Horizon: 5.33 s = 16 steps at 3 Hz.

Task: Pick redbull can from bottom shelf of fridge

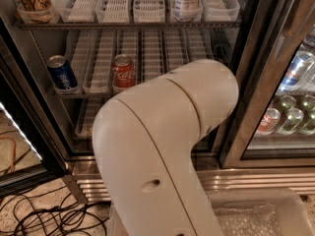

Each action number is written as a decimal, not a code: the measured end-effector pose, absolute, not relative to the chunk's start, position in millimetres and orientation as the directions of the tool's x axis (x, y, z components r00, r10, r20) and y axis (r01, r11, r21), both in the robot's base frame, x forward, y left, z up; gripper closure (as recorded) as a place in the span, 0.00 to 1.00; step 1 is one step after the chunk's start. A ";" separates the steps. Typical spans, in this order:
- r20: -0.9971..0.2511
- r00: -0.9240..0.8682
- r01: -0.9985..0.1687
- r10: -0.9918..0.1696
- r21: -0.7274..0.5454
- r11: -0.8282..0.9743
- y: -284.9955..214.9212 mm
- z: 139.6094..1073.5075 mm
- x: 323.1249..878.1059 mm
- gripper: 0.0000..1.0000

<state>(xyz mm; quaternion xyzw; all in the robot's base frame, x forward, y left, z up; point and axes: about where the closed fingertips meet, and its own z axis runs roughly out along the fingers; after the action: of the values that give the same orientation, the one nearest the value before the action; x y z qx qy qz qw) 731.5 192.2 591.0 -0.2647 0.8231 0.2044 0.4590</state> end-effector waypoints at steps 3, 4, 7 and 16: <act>-0.884 -0.398 -0.583 -0.245 0.037 0.812 188.7 597.9 736.3 0.00; -0.892 -0.364 -0.573 -0.269 -0.013 0.819 181.6 599.5 746.4 0.00; -0.908 -0.323 -0.590 -0.269 -0.029 0.807 190.4 596.8 754.1 0.41; -0.847 -0.522 -0.551 -0.099 0.247 0.797 170.7 649.2 646.9 1.00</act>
Offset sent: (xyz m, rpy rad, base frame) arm 0.0025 -0.0035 0.0058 -0.0154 -0.0578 -0.0823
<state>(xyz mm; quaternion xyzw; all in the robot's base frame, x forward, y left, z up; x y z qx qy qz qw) 646.9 170.7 649.2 -0.1944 0.8352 0.2521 0.4485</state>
